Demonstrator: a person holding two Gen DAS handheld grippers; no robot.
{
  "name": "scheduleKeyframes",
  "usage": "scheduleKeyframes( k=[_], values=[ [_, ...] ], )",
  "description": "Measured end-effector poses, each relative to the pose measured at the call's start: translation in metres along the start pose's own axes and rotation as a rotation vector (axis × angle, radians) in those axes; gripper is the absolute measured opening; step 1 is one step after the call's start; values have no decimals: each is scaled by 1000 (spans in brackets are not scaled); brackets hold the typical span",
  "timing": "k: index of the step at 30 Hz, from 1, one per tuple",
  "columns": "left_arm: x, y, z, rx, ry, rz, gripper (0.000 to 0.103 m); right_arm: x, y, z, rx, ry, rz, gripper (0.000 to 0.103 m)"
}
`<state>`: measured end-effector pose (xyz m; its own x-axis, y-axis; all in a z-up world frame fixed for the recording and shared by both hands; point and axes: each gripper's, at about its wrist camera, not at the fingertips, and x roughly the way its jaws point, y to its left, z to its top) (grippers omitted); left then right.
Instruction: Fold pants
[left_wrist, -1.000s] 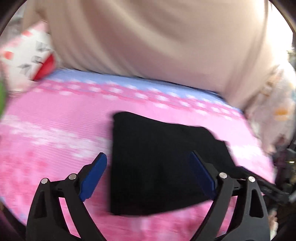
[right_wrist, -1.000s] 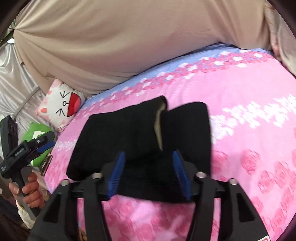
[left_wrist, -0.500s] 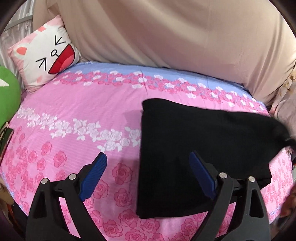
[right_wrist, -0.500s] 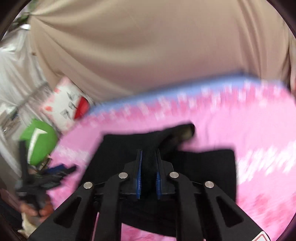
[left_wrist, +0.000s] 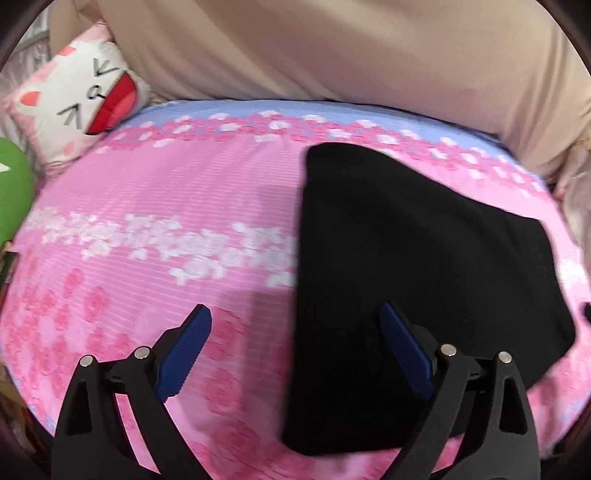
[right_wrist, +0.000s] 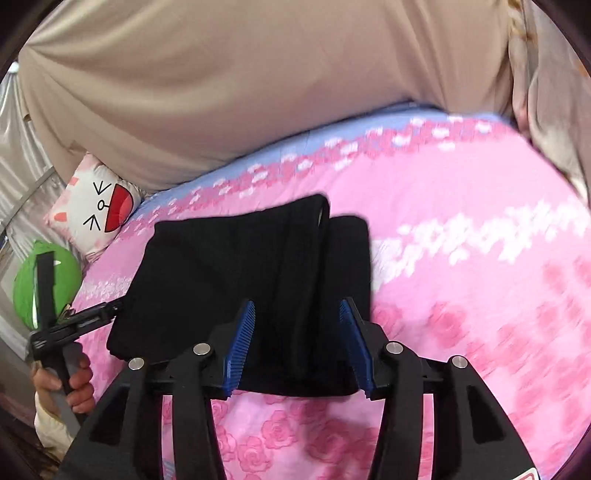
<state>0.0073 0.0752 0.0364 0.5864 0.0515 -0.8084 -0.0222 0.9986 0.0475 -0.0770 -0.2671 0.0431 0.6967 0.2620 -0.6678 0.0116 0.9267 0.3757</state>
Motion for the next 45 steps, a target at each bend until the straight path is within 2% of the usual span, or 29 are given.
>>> scheduleKeyframes(
  k=[2,4,6,8,9,10,11,12,14,17,20,22,23,24,25,27,28,29,30,31,34,36,37,38,41,43,44,45],
  values=[
    [9,7,0,7,-10,89,92,-2,-7,-2,20,7,8,48],
    [17,11,-1,15,-1,147,92,1,-10,-10,32,30,11,48],
    [14,13,-1,7,0,149,90,1,-12,-22,33,63,52,48],
    [-5,8,2,18,-42,136,89,7,-5,-28,38,94,122,48],
    [-21,3,4,27,-69,98,89,8,-3,-28,30,98,134,45],
    [-33,-4,5,35,-89,61,90,12,3,-28,14,100,142,36],
    [-46,-13,6,53,-111,8,93,15,9,-27,0,106,147,14],
    [-59,-26,4,88,-129,-55,96,18,12,-24,-12,109,141,6],
    [-75,-55,-6,176,-138,-155,97,18,15,-14,2,91,193,6],
    [-80,-100,-25,319,-98,-290,98,11,23,1,-8,39,235,6],
    [-77,-138,-35,407,-77,-331,98,5,29,15,-10,-5,286,6],
    [-68,-158,-37,434,-83,-309,95,4,32,23,-8,-22,305,6],
    [-62,-162,-35,430,-81,-300,73,5,34,26,-5,-23,326,6],
    [-56,-165,-30,409,-63,-301,44,5,35,26,-6,-24,337,7],
    [-50,-164,-24,369,-39,-313,37,4,36,27,-12,-29,334,11],
    [-41,-153,-10,278,7,-361,11,-1,31,23,-15,-39,284,13],
    [-42,-144,-4,247,10,-375,10,-4,24,19,-9,-37,253,21],
    [-47,-133,3,212,0,-391,10,-5,19,13,-6,-28,229,39],
    [-52,-127,5,198,-9,-399,9,-3,11,5,1,-3,205,48],
    [-57,-121,9,185,-24,-405,9,2,7,-1,5,22,190,51],
    [-74,-109,17,157,-72,-401,9,33,1,-19,20,137,168,51],
    [-79,-104,21,145,-78,-408,9,48,9,-25,-1,153,191,48],
    [-81,-103,22,151,-78,-411,9,51,14,-25,-15,146,187,26],
    [-85,-103,22,157,-79,-416,9,54,20,-22,-32,147,171,10],
    [-94,-109,20,185,-93,-440,10,32,26,-5,-56,68,193,9],
    [-99,-119,15,215,-103,-464,13,-4,30,11,-91,-41,151,9],
    [-97,-125,11,229,-91,-490,16,-17,29,15,-98,-75,142,9],
    [-93,-130,8,241,-72,-503,29,-25,28,17,-107,-91,125,9]
  ],
)
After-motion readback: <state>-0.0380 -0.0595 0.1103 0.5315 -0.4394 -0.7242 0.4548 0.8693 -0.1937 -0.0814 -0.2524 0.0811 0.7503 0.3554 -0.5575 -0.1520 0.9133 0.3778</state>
